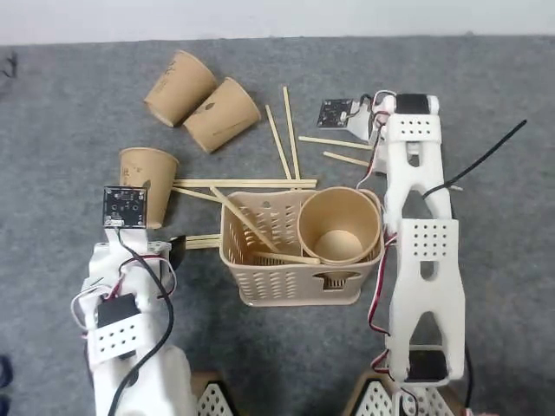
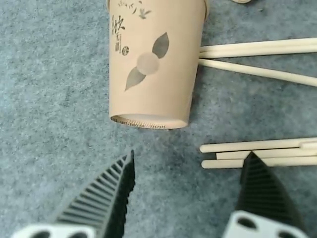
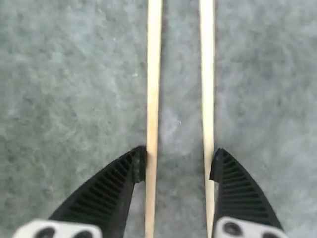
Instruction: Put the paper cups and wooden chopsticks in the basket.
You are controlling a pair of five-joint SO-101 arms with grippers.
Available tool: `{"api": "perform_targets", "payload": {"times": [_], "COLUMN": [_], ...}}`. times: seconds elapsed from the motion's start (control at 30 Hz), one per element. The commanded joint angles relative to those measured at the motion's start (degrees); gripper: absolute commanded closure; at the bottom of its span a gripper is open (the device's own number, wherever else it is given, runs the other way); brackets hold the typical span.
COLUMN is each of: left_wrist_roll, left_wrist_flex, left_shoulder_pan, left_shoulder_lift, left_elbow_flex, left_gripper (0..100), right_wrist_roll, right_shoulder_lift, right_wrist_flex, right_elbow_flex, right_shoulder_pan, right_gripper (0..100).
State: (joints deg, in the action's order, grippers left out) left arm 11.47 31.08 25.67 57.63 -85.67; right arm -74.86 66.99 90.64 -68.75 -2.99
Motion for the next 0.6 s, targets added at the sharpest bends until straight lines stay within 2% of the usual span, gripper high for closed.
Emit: {"api": "perform_targets", "payload": {"times": [0.0, 0.1, 0.43, 0.57], "left_wrist_roll": [0.4, 0.4, 0.4, 0.4], "left_wrist_flex": [-1.4, -1.4, -1.4, -1.5], "left_shoulder_pan": [-0.4, -0.4, -0.4, -0.4], "left_shoulder_lift": [1.1, 1.1, 1.1, 1.1], "left_elbow_flex": [0.4, 0.4, 0.4, 0.4], "left_gripper": [67, 67, 67, 67], "right_wrist_roll": [-1.2, -1.2, -1.6, -7.2], "right_shoulder_lift": [-0.1, 1.3, 5.2, 5.9], "right_wrist_flex": [-2.9, -6.0, -8.8, -4.7], "right_elbow_flex": [-2.9, -3.0, -2.9, -2.8], "right_shoulder_pan": [-0.5, -0.1, 0.3, 0.7], "right_gripper": [79.4, 83.2, 83.8, 89.0]}}
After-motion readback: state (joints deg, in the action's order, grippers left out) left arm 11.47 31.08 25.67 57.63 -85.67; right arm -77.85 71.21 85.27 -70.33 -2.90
